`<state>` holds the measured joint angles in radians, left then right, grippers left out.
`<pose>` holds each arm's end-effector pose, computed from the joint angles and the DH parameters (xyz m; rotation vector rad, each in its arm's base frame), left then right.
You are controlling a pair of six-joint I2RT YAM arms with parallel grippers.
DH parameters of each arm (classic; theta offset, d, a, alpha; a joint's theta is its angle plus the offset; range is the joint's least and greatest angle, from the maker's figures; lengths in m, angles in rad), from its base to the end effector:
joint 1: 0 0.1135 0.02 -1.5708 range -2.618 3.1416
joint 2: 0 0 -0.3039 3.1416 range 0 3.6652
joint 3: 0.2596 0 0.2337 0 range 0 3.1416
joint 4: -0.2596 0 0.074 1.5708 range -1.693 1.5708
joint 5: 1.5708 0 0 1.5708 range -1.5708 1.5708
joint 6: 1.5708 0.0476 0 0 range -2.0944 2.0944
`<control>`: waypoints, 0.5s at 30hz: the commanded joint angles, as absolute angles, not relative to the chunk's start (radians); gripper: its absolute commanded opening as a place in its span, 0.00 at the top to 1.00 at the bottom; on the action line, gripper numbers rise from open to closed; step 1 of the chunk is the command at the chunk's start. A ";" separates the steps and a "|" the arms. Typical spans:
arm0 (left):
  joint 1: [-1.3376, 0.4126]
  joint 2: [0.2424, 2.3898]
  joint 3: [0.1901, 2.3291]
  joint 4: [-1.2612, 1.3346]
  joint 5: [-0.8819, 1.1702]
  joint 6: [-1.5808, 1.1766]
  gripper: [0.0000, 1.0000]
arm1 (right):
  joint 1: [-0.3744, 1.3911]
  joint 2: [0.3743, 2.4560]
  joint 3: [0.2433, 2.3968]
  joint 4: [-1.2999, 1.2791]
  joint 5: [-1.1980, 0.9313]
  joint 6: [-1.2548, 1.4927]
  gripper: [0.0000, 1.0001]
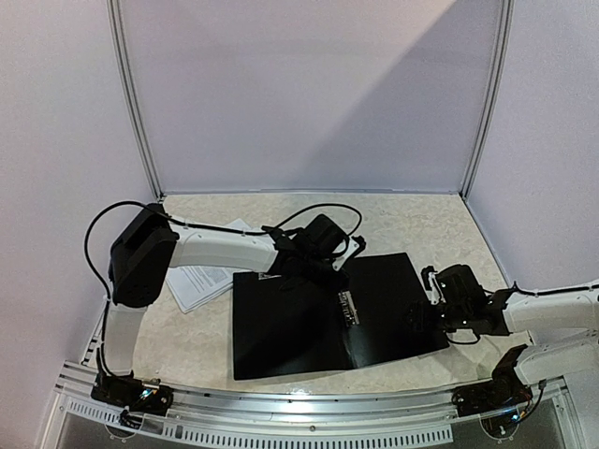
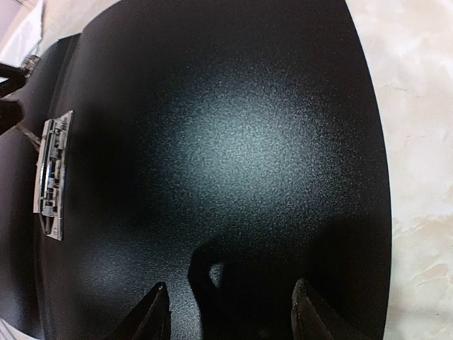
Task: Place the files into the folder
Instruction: Open the folder at the center of the board.
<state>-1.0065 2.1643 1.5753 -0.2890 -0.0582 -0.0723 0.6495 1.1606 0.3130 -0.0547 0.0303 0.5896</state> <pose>0.2637 -0.4115 0.1963 1.0976 2.2344 -0.3993 0.1352 0.1008 0.1671 -0.0626 2.5378 0.4806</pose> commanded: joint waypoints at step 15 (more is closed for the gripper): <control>-0.917 2.270 1.653 -0.265 -0.025 -0.124 0.64 | 0.652 1.040 0.148 -0.179 -0.109 0.725 0.46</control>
